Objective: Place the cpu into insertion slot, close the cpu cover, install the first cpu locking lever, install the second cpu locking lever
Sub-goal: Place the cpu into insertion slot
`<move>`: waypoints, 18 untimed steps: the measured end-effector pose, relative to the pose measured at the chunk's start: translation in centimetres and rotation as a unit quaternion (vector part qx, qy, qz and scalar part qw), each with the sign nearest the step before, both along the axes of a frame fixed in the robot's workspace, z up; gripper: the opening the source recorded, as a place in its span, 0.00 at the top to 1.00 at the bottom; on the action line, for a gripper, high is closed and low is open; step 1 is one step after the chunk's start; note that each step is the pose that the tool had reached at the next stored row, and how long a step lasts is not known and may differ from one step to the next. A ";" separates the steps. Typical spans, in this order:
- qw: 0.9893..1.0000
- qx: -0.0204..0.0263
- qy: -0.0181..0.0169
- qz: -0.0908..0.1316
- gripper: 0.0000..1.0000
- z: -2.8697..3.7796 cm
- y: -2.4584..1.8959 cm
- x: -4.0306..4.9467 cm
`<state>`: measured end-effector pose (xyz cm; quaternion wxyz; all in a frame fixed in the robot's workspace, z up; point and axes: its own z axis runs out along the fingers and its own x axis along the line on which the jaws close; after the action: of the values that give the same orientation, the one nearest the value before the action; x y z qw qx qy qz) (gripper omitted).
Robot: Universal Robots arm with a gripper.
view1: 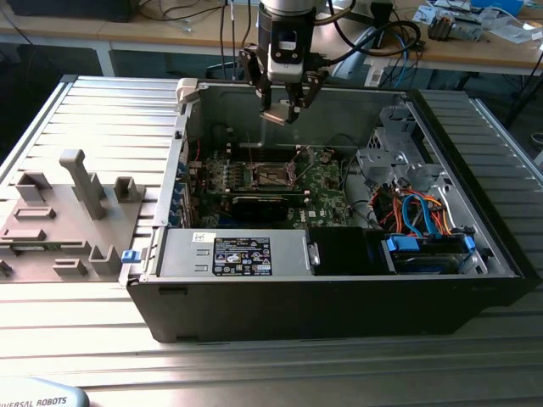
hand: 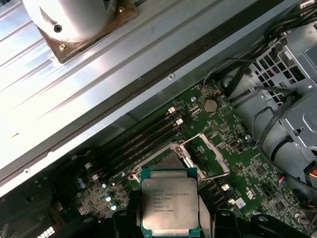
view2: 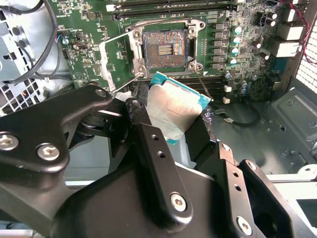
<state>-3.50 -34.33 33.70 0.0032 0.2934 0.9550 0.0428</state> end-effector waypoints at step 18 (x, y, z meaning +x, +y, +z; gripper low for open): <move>1.000 0.000 0.000 -0.004 0.46 -0.07 0.00 0.00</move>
<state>-3.50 -34.33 33.63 0.0034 0.2971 0.9539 0.0428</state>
